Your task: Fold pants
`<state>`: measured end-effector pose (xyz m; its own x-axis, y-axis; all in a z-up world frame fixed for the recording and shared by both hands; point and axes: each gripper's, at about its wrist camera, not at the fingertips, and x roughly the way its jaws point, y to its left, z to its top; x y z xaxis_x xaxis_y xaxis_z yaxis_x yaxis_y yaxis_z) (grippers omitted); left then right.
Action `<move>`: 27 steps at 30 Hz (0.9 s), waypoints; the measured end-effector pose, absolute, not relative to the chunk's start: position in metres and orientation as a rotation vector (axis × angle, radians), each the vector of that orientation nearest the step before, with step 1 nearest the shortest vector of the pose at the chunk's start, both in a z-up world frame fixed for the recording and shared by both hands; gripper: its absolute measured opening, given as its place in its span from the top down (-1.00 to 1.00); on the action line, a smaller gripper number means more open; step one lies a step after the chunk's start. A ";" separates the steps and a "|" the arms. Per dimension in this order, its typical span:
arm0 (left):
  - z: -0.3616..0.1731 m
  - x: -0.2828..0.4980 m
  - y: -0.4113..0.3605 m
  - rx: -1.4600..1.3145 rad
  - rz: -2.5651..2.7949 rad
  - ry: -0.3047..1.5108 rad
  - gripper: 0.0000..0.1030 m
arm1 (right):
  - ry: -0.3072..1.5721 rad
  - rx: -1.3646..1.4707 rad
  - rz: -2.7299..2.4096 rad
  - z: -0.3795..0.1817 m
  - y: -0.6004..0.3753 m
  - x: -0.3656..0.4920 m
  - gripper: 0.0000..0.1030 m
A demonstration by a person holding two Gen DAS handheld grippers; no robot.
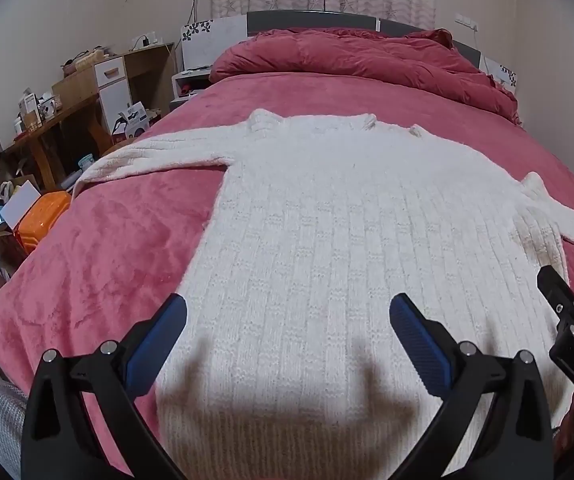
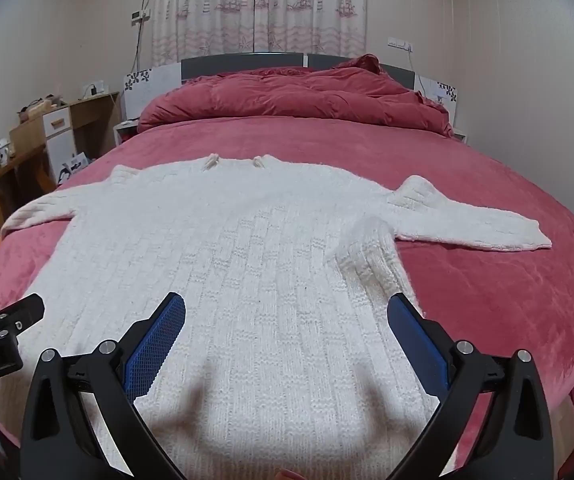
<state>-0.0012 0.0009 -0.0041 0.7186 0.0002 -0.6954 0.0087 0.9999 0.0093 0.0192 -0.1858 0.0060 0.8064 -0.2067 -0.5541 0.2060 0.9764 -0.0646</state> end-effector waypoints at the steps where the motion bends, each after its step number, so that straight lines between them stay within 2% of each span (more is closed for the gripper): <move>1: -0.004 -0.001 0.000 0.013 -0.005 0.770 -0.96 | 0.593 -0.003 -0.220 0.007 -0.185 0.020 -0.94; 27: -0.005 -0.002 -0.002 0.010 -0.006 0.775 -0.96 | 0.596 0.014 -0.204 0.003 -0.190 0.016 -0.94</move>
<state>-0.0018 -0.0021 -0.0052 0.7148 -0.0018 -0.6994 0.0092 0.9999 0.0068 0.0165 -0.1902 0.0031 0.8078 -0.1872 -0.5589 0.1951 0.9797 -0.0461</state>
